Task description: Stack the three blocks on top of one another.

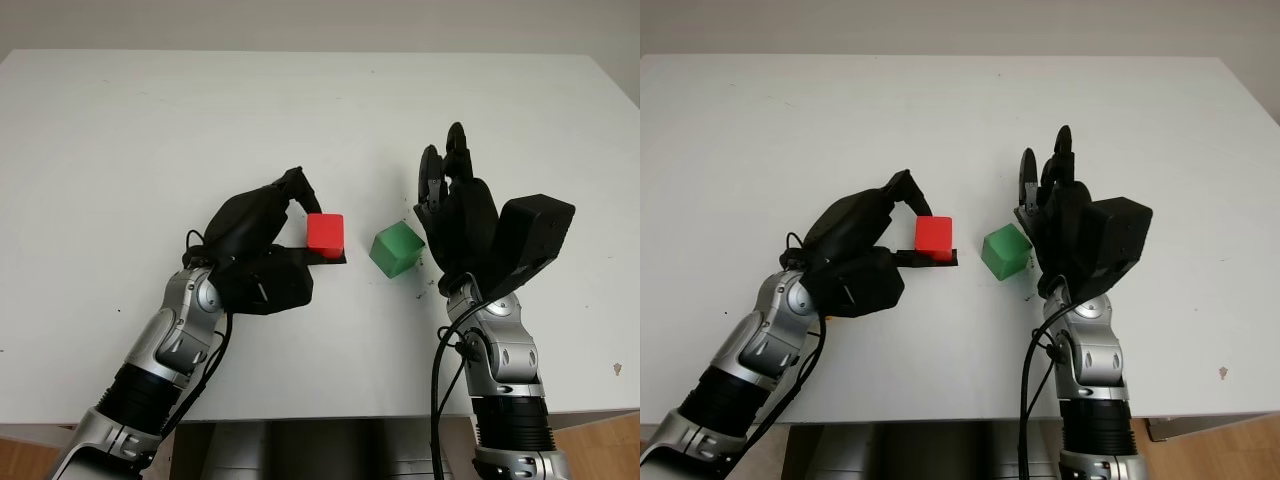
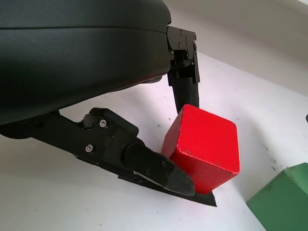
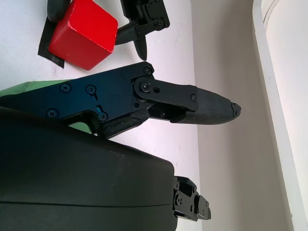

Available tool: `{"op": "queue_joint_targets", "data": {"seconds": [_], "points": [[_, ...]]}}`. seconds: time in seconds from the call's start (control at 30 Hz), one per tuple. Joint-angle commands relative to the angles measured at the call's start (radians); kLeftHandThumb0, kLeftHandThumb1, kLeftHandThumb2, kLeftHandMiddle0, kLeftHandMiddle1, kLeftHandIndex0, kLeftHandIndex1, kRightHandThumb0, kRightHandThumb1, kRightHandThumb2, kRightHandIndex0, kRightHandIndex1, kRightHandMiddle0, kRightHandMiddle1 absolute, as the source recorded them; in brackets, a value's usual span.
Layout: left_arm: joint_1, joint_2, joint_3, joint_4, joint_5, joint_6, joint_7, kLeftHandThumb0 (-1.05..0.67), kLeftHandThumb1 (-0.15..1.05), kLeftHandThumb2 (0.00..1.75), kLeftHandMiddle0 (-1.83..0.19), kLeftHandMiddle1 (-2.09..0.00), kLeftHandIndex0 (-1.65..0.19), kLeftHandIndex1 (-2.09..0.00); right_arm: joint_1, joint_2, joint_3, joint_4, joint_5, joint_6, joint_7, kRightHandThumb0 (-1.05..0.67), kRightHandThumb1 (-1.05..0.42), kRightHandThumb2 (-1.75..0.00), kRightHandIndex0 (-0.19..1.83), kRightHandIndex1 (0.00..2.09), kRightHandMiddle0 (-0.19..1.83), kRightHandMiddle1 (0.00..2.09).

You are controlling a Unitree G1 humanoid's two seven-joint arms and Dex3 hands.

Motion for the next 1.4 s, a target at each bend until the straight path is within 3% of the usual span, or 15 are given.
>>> {"op": "queue_joint_targets", "data": {"seconds": [0.0,0.13,0.27,0.33,0.43,0.63,0.83,1.0,1.13,1.37], "points": [[0.001,0.017,-0.015,-0.002,0.021,0.0,-0.006,-0.37,1.03,0.05,-0.15,-0.04,-0.02,-1.68,0.005,-0.005,-0.004,-0.028,0.002,0.001,0.001,-0.68,-1.05,-0.57,-0.19,0.0,-0.19,0.0],[-0.002,0.024,-0.026,-0.002,0.035,-0.002,-0.014,-0.45,1.03,0.05,-0.07,-0.04,0.11,-1.25,0.006,-0.005,-0.005,-0.03,0.004,0.0,0.002,-0.68,-1.05,-0.57,-0.19,0.0,-0.19,0.0],[-0.004,0.026,-0.028,-0.006,0.036,0.003,-0.025,-0.49,1.03,0.05,-0.01,-0.05,0.07,-0.81,0.008,-0.007,-0.005,-0.031,0.003,-0.004,0.006,-0.68,-1.05,-0.57,-0.19,0.0,-0.19,0.0],[-0.004,0.031,-0.027,-0.005,0.032,-0.008,-0.026,-0.53,1.03,0.05,0.03,-0.05,0.01,-0.4,0.007,-0.009,-0.004,-0.03,0.0,-0.002,0.008,-0.68,-1.05,-0.58,-0.19,0.0,-0.19,0.0],[-0.003,0.037,-0.025,-0.003,0.026,-0.023,-0.029,-0.57,1.03,0.05,0.09,-0.04,0.03,-0.14,0.007,-0.006,-0.007,-0.03,0.003,0.003,0.007,-0.68,-1.05,-0.57,-0.19,0.0,-0.19,0.0],[0.012,0.061,-0.011,-0.052,0.003,-0.02,-0.084,-0.68,1.03,0.06,0.19,0.0,0.18,-0.02,0.009,-0.003,-0.009,-0.033,0.008,0.005,0.006,-0.68,-1.05,-0.57,-0.19,0.0,-0.19,0.0],[0.053,0.085,0.045,-0.152,-0.069,-0.027,-0.107,-0.77,1.05,0.11,0.19,0.0,0.19,0.0,0.016,-0.002,-0.008,-0.047,0.011,0.013,0.006,-0.66,-1.05,-0.58,-0.19,0.0,-0.19,0.0],[0.115,0.073,0.169,-0.26,-0.193,-0.035,-0.081,-0.75,1.05,0.18,0.16,-0.04,0.12,-0.05,0.014,-0.022,-0.013,-0.033,0.028,0.007,0.047,-0.68,-1.05,-0.58,-0.19,0.0,-0.19,0.0],[0.154,0.128,0.268,-0.322,-0.253,-0.05,-0.097,-0.71,1.05,0.15,0.07,-0.08,-0.04,-0.11,0.01,-0.029,-0.024,-0.024,0.039,0.014,0.062,-0.69,-1.05,-0.56,-0.19,0.0,-0.19,0.0],[0.237,0.261,0.484,-0.417,-0.459,-0.032,-0.243,-0.7,1.04,0.07,-0.12,-0.08,-0.34,-0.16,0.012,-0.043,-0.035,-0.026,0.052,0.013,0.083,-0.69,-1.05,-0.56,-0.19,0.0,-0.19,0.0]]}}
